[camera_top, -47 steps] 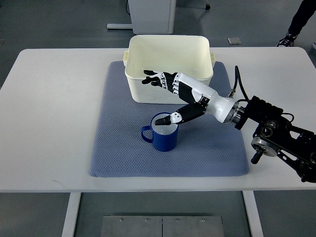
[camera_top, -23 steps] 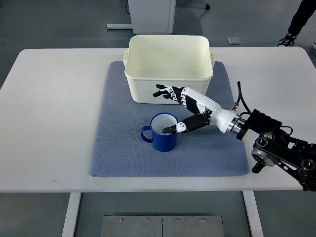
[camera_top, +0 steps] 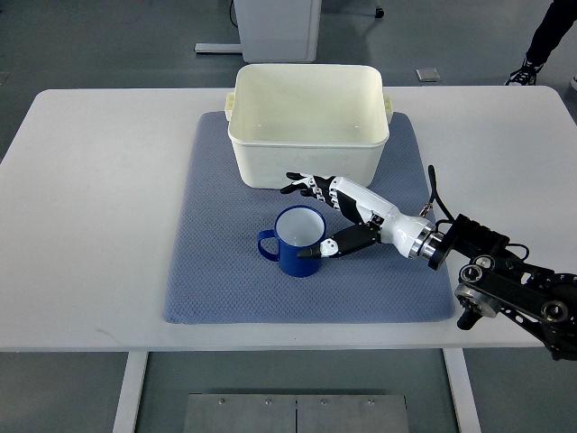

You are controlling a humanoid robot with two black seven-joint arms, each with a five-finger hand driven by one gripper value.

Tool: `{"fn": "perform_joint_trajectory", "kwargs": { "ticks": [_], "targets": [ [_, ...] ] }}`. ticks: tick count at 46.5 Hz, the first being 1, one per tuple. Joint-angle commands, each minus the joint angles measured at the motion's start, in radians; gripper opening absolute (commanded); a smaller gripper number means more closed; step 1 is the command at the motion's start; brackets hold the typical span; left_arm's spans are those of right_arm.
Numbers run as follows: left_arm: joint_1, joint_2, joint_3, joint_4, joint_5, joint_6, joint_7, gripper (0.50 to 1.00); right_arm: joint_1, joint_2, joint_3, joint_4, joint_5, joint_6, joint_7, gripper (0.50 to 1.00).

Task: Place cup in box with right hand
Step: 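Wrap the right hand fingers around the blue mug's body, then lift the blue mug with the right hand up over the tub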

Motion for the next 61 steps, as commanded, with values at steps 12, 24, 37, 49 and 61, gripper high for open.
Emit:
{"fn": "perform_joint_trajectory", "kwargs": {
  "ticks": [12, 24, 37, 49, 61],
  "targets": [
    [0.0, 0.0, 0.0, -0.002, 0.0, 0.0, 0.0, 1.0, -0.009, 0.015, -0.022, -0.014, -0.001, -0.024, -0.016, 0.995],
    [0.0, 0.0, 0.0, 0.0, 0.0, 0.0, 0.0, 1.0, -0.021, 0.04, -0.023, -0.037, -0.001, -0.038, -0.048, 0.995],
    [0.0, 0.0, 0.0, 0.0, 0.001, 0.0, 0.0, 1.0, -0.032, 0.049, -0.029, -0.078, -0.001, -0.04, -0.045, 0.993],
    [0.0, 0.0, 0.0, 0.0, 0.0, 0.0, 0.0, 1.0, -0.032, 0.062, -0.038, -0.09, 0.001, -0.038, -0.036, 0.906],
    [0.0, 0.0, 0.0, 0.0, 0.0, 0.0, 0.0, 1.0, -0.029, 0.063, -0.042, -0.086, 0.001, -0.037, -0.024, 0.537]
  ]
}}
